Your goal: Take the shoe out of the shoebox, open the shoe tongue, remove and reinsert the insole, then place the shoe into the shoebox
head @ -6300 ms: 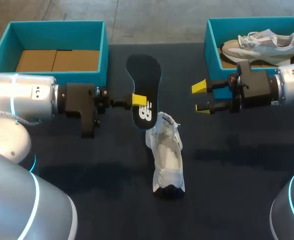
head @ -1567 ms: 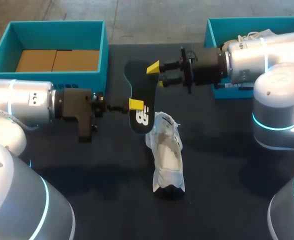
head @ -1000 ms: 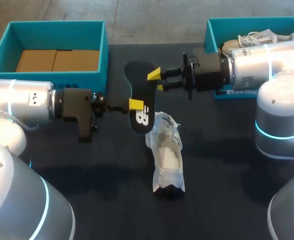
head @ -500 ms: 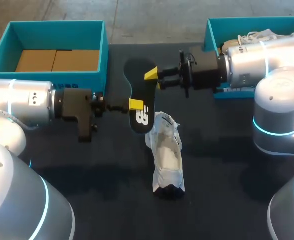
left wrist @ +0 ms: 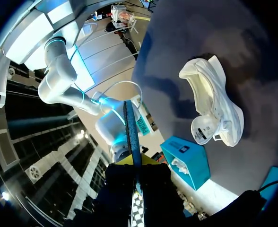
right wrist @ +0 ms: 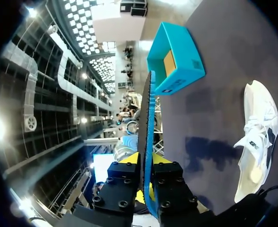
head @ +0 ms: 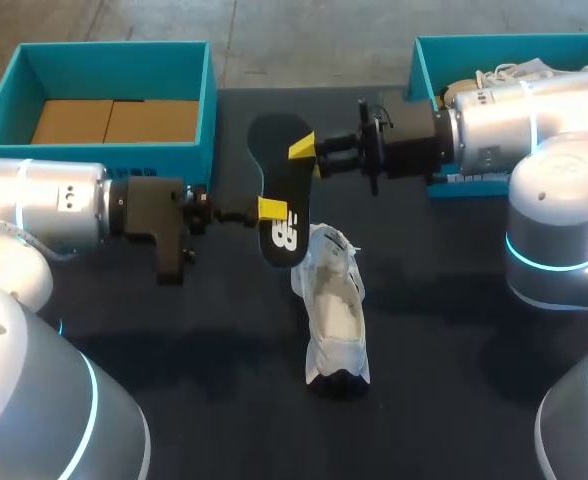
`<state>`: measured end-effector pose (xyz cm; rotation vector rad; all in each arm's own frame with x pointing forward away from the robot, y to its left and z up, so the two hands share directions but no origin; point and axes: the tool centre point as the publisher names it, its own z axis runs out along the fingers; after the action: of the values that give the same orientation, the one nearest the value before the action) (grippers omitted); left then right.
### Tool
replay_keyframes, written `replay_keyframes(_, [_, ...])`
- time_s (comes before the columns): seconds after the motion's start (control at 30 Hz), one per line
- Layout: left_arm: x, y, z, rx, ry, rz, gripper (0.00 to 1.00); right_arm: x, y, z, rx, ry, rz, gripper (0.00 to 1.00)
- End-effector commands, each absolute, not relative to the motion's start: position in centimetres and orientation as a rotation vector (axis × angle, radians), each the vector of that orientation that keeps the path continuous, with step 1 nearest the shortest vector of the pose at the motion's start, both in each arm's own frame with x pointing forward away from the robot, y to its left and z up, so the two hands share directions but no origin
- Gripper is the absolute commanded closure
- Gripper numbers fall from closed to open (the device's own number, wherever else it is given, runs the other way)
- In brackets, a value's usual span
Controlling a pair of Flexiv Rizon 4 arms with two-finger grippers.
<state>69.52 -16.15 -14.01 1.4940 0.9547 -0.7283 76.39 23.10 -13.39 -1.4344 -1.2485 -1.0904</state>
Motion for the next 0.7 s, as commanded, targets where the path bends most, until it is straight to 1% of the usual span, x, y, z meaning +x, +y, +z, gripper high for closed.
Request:
replay_keyframes(0.03, [69.45,-16.25,-14.11,1.491,0.953,-0.725,1.00,76.25,23.35,-13.28,-1.441,-1.249,-1.088,0.87])
replay_keyframes(0.17, [69.45,-16.25,-14.11,1.491,0.953,-0.725,1.00,76.14,23.27,-13.31,-1.444,-1.247,-1.090,0.96])
replay_keyframes(0.2, [69.45,-16.25,-14.11,1.491,0.953,-0.725,1.00,76.12,23.25,-13.32,-1.443,-1.247,-1.091,1.00])
replay_keyframes(0.67, [69.42,-16.23,-14.12,1.487,0.956,-0.729,1.00,76.19,23.24,-13.47,-1.432,-1.249,-1.098,1.00])
replay_keyframes(0.7, [69.43,-16.20,-14.13,1.486,0.957,-0.731,0.63,76.19,23.25,-13.48,-1.431,-1.249,-1.097,1.00])
